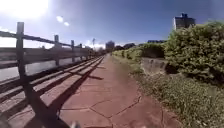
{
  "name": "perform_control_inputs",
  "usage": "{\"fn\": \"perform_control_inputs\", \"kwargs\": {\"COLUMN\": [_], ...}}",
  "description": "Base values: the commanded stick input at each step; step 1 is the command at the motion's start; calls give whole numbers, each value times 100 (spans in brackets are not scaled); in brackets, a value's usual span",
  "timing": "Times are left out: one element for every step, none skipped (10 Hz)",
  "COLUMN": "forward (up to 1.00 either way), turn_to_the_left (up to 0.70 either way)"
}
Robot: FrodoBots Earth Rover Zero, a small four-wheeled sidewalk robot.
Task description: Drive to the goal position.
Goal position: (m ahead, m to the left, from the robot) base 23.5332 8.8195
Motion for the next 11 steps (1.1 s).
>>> {"fn": "perform_control_inputs", "kwargs": {"forward": [85, 85, 85, 85, 85, 85, 85, 85, 85, 85, 85], "turn_to_the_left": [0, 0, 0, 0, 0, 0, 31, 34, 33, 0, 0]}}
